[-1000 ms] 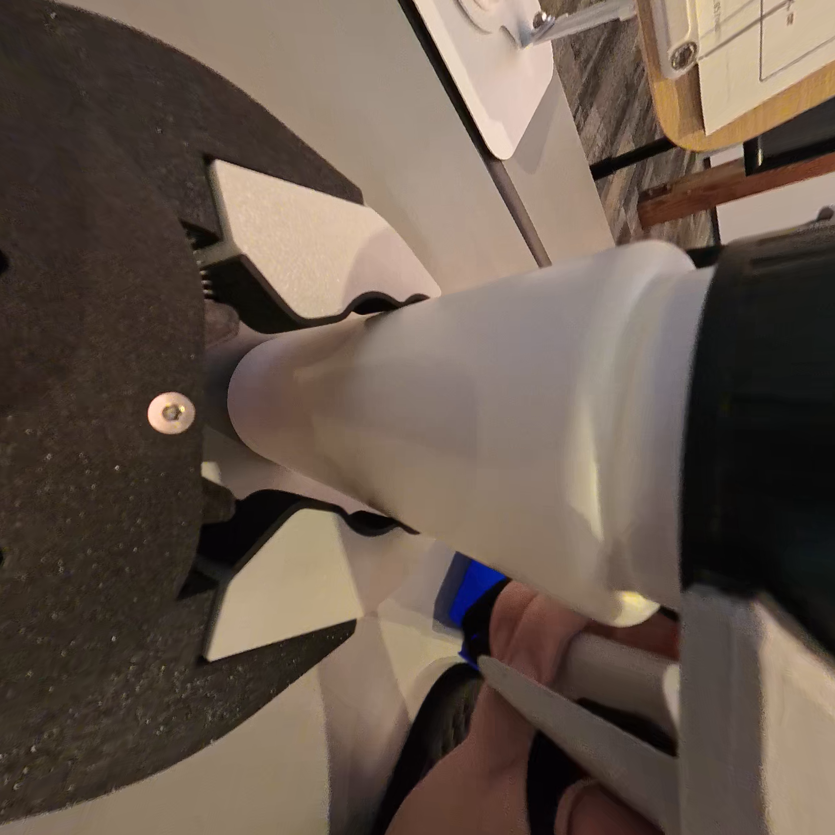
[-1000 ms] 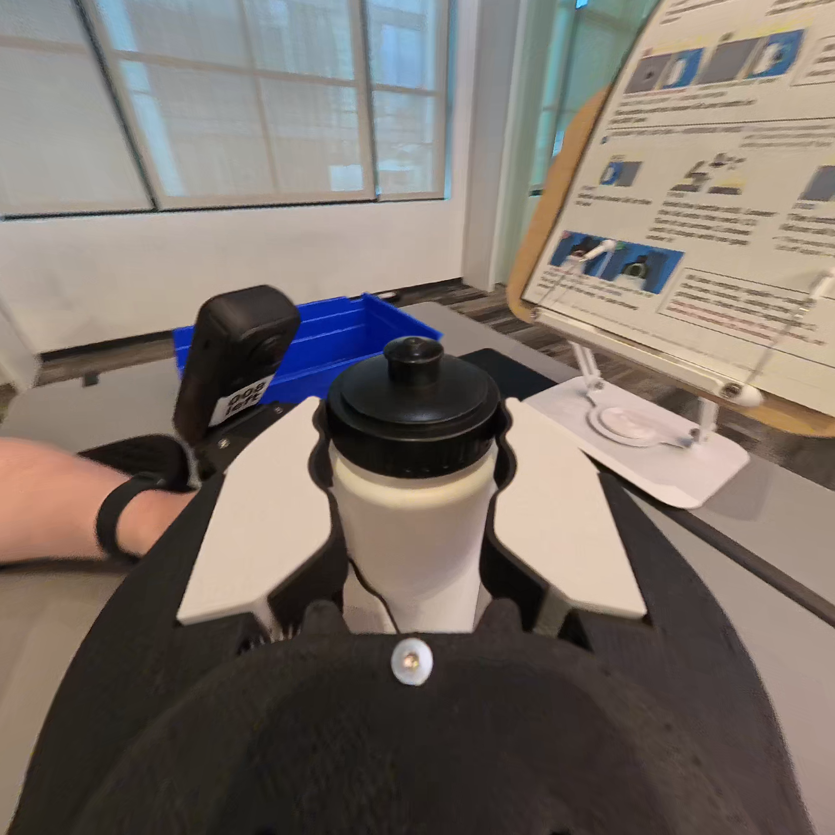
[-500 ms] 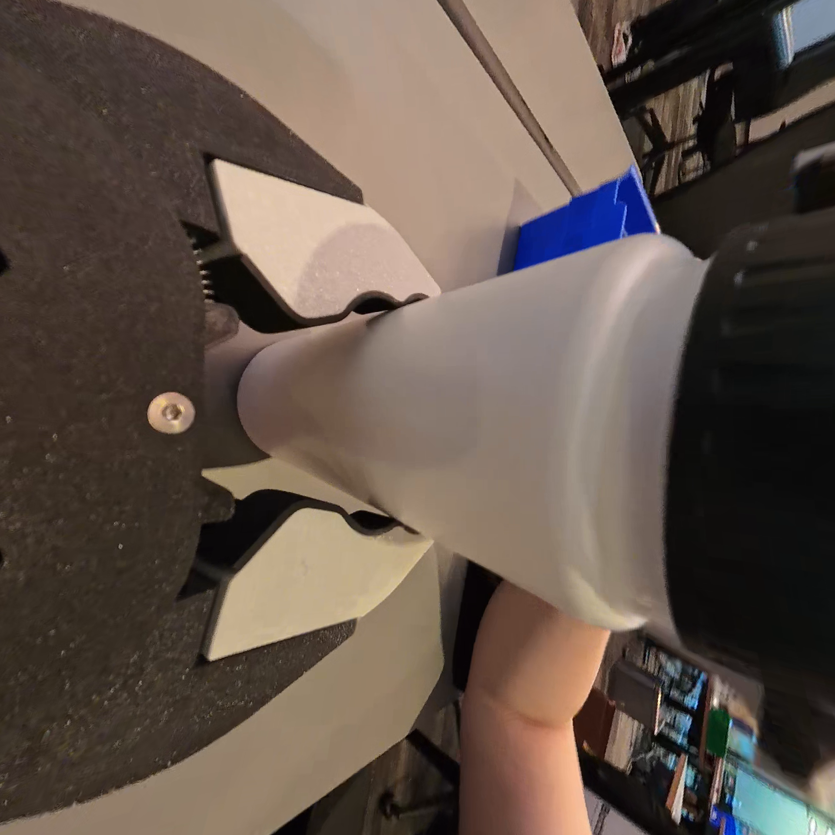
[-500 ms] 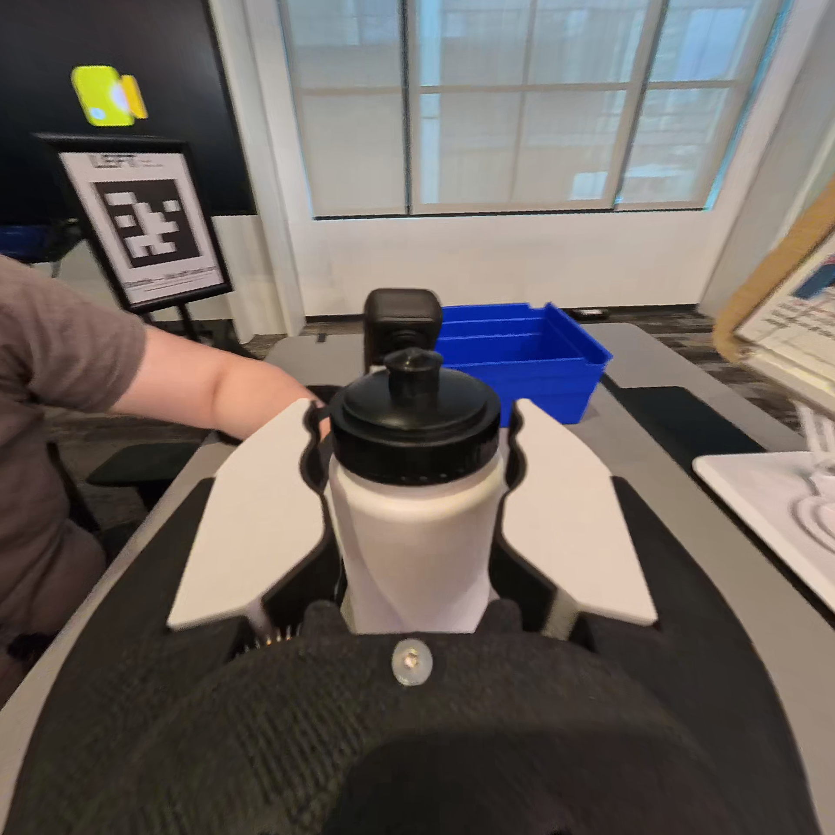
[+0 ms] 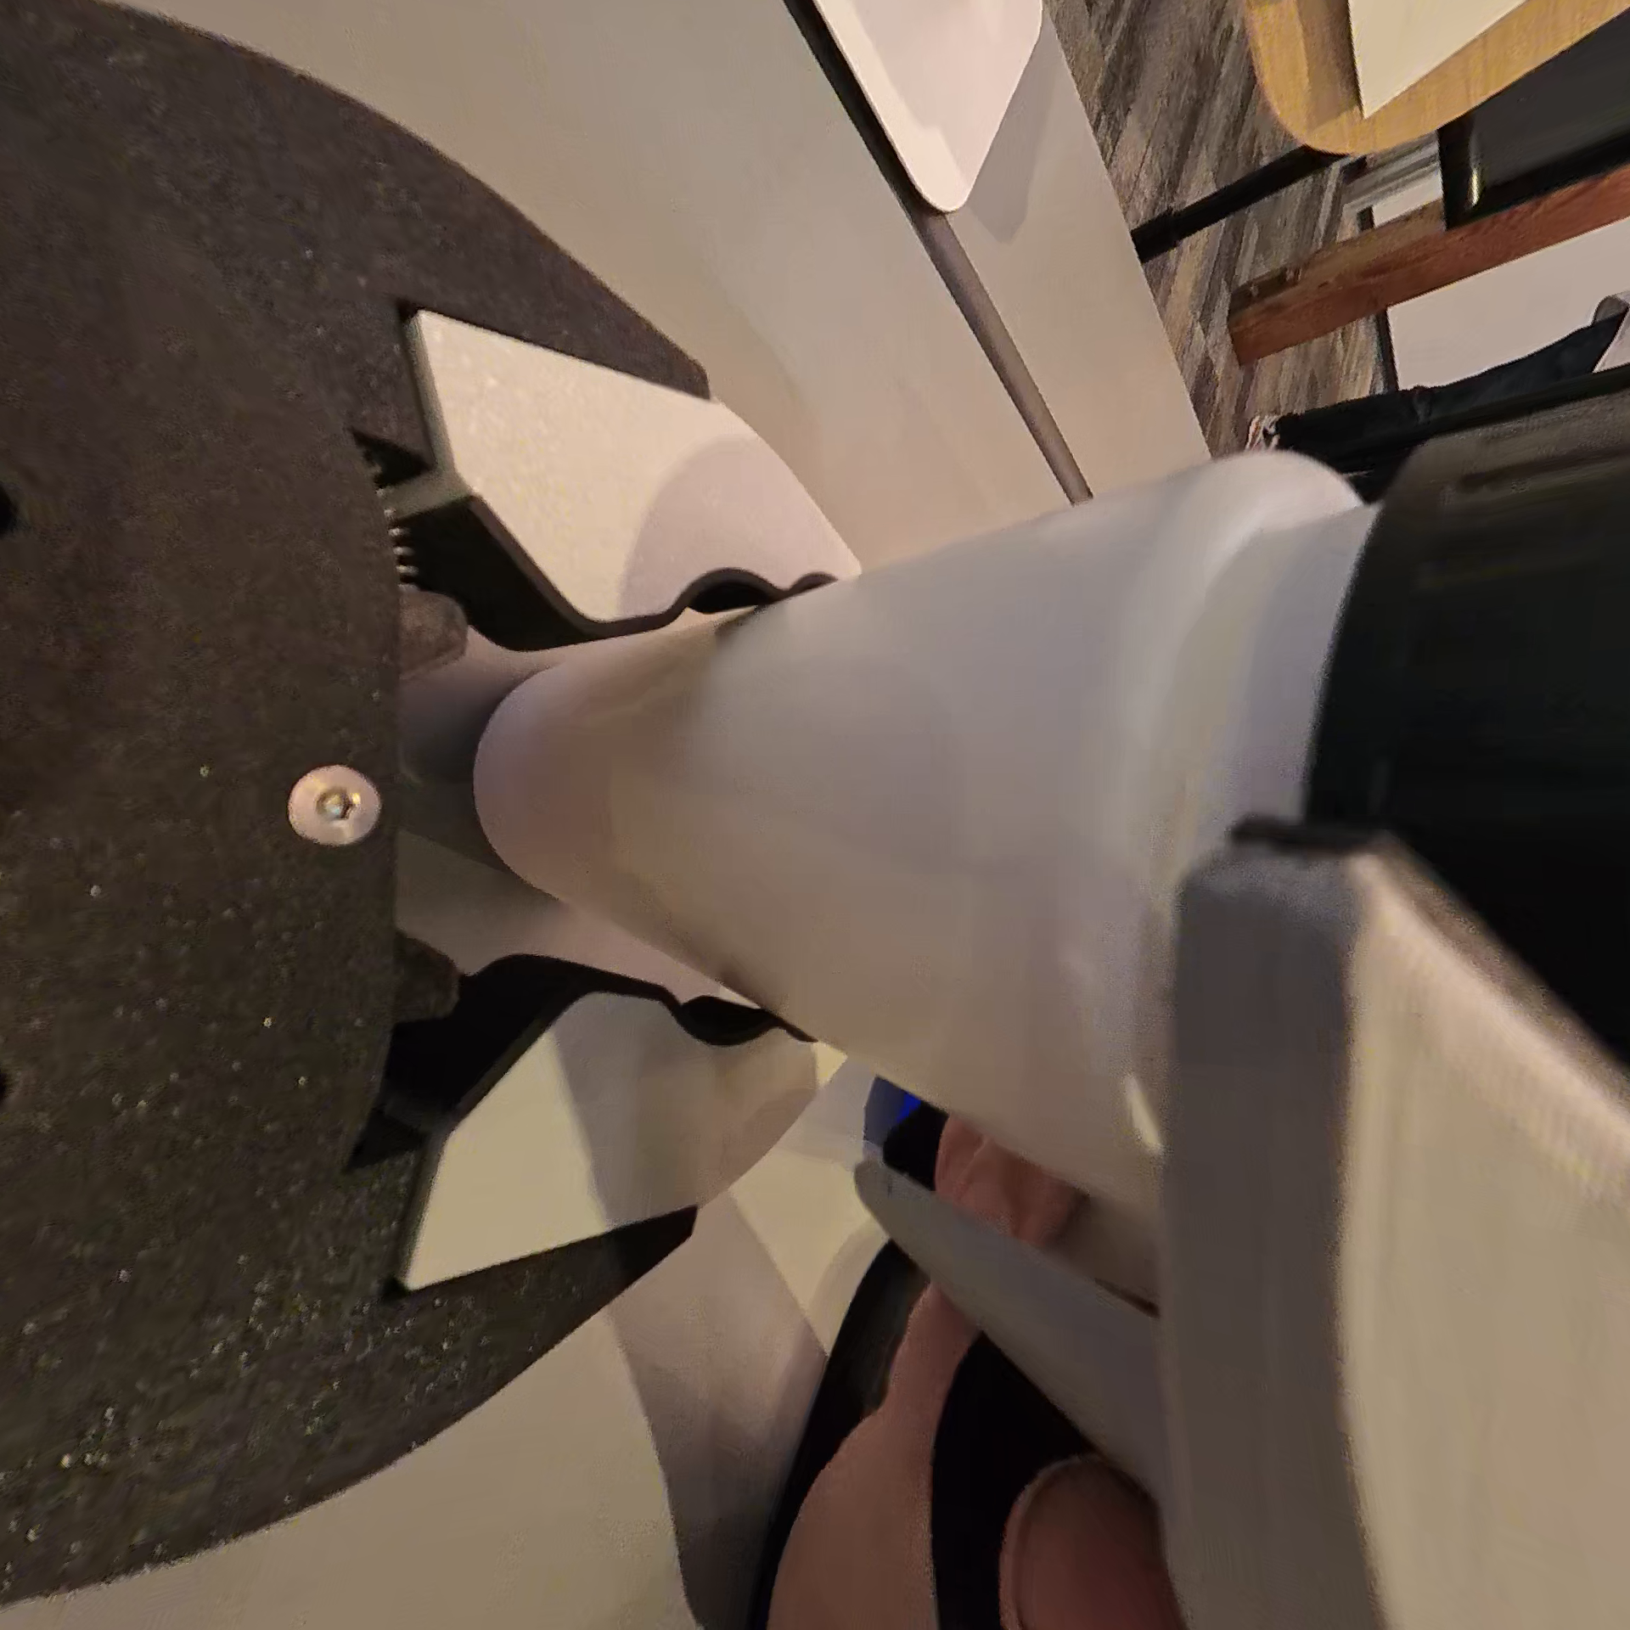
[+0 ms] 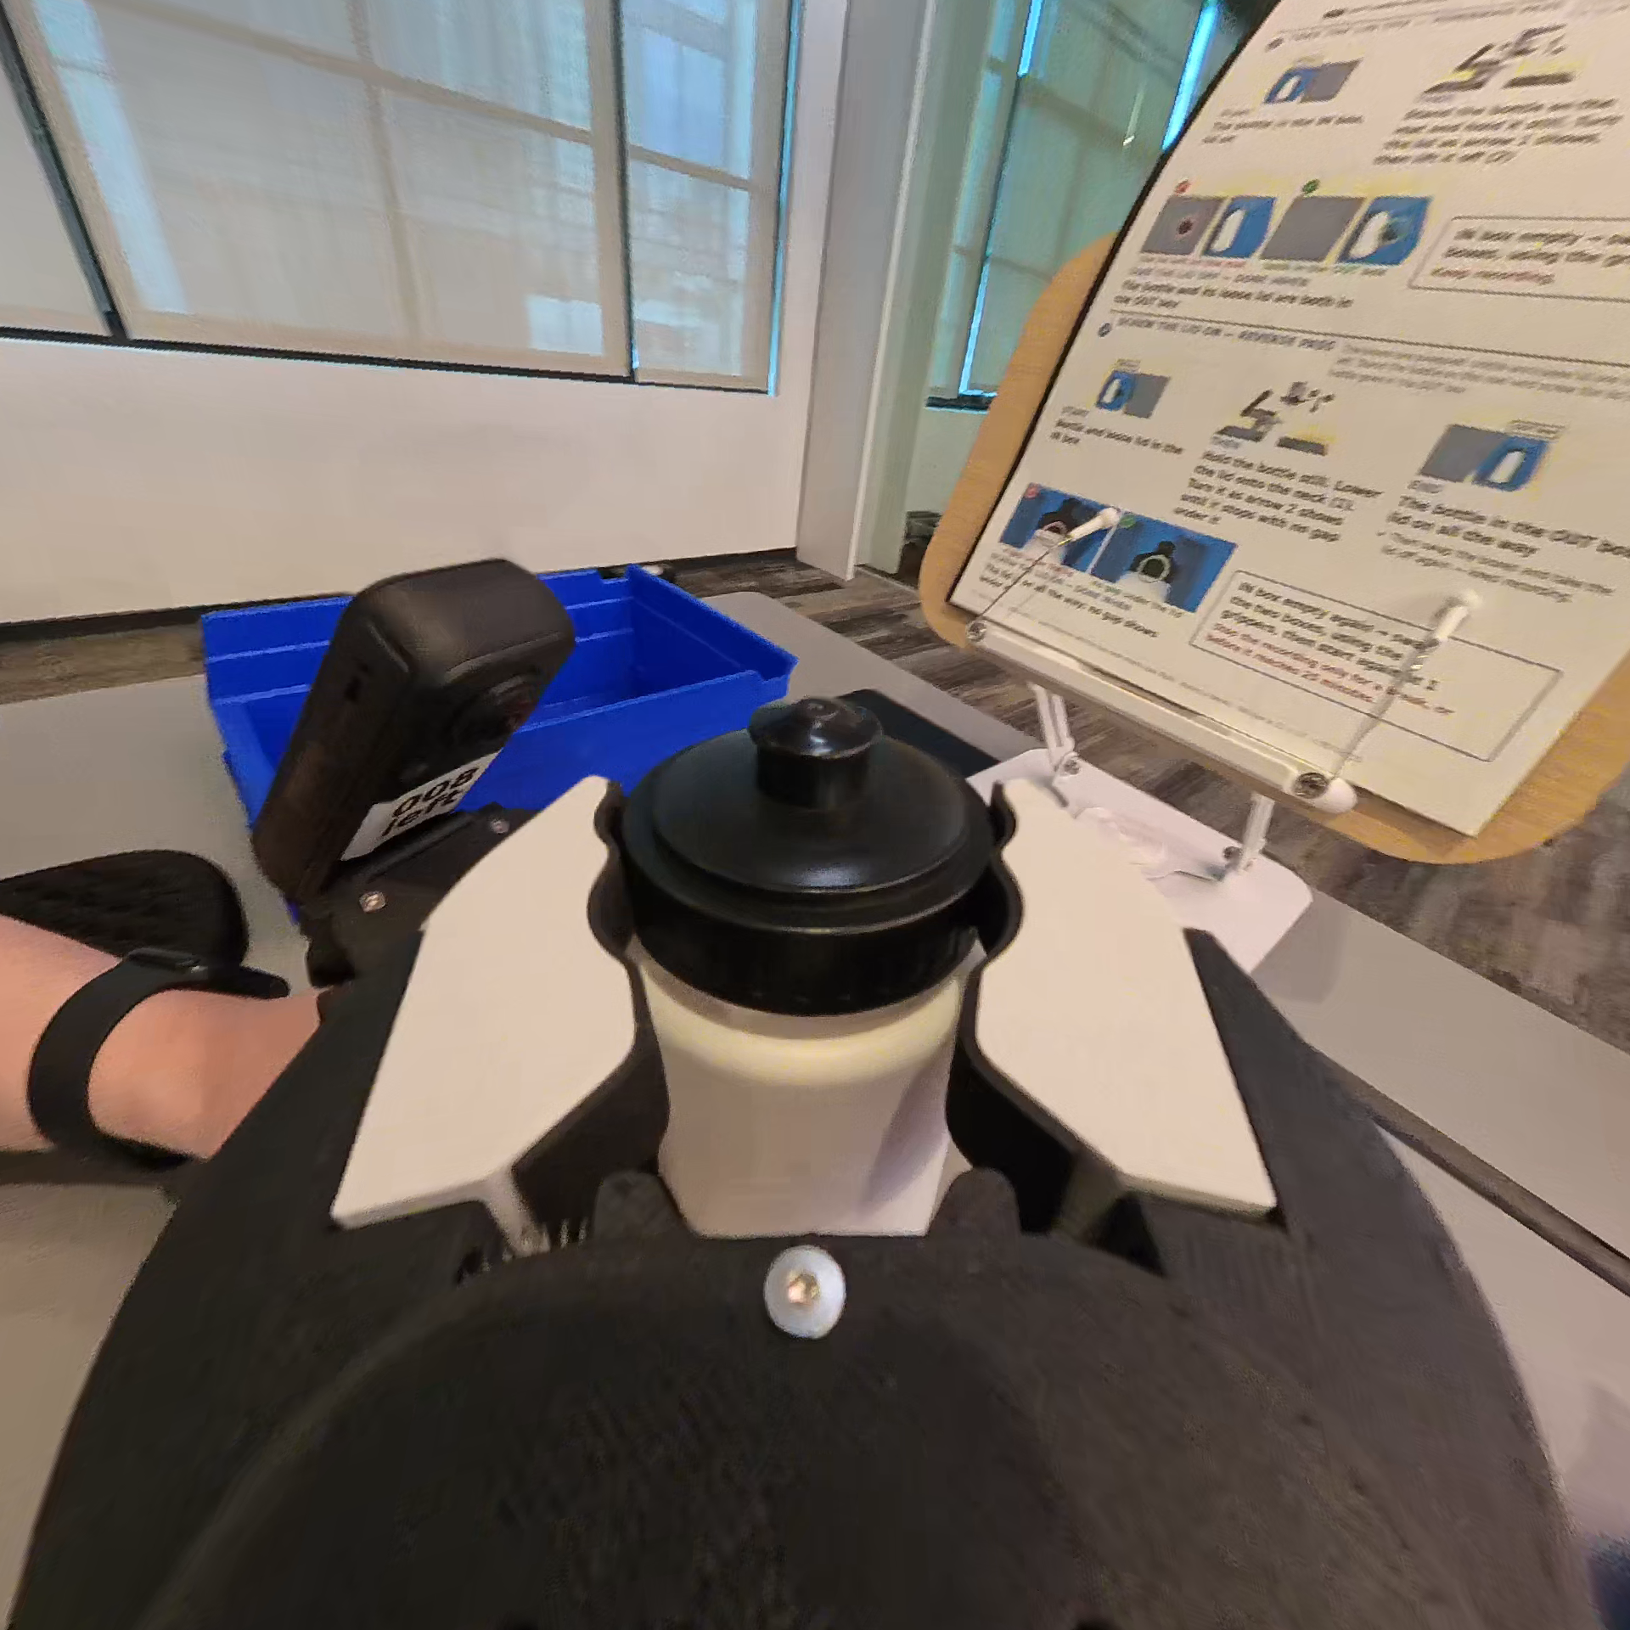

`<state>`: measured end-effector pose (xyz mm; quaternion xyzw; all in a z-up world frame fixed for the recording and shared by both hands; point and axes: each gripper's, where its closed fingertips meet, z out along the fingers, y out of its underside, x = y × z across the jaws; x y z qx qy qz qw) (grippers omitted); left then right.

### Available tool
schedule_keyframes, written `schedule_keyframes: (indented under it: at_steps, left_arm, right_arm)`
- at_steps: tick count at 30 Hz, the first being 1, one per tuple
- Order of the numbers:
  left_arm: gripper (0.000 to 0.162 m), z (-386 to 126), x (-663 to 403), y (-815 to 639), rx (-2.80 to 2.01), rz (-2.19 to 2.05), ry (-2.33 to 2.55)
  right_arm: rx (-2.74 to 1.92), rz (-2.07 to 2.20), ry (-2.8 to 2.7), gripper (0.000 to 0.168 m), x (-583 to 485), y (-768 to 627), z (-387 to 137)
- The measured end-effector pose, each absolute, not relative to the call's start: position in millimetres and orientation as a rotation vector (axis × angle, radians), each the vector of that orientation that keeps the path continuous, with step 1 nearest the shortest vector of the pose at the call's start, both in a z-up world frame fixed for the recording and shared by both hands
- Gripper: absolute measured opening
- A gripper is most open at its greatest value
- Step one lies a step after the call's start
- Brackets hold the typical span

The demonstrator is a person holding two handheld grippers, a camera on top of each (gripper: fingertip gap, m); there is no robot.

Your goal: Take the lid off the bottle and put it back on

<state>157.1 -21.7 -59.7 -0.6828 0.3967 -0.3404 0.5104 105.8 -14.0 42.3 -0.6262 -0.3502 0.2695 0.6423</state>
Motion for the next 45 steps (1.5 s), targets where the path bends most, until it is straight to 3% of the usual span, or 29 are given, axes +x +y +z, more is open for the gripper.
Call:
schedule_keyframes:
  at_steps: [12, 18, 24, 34, 38, 41, 45]
  left_arm:
    - [0.087, -59, 174, -72, -1.442, -1.126, 1.305]
    - [0.087, -59, 169, -52, -1.522, -1.042, 1.186]
    - [0.087, -59, 164, -40, -1.56, -0.997, 1.126]
    - [0.087, -60, 164, -41, -1.568, -0.977, 1.161]
    - [0.087, -61, 157, -28, -1.626, -0.91, 1.087]
    - [0.087, -62, 152, -21, -1.646, -0.876, 1.06]
    - [0.087, -62, 152, -21, -1.638, -0.887, 1.077]
  right_arm:
    - [-1.206, 1.241, -1.286, 0.079, 113, -70, 43]
    - [-1.254, 1.066, -1.109, 0.088, 112, -45, 53]
    - [-1.34, 1.01, -1.103, 0.077, 113, -36, 46]
    - [-1.336, 1.086, -1.123, 0.077, 116, -39, 46]
    - [-1.426, 0.93, -1.05, 0.086, 118, -20, 40]
    - [-1.438, 0.875, -1.094, 0.072, 119, -22, 37]
    - [-1.466, 0.928, -1.116, 0.074, 129, -21, 37]
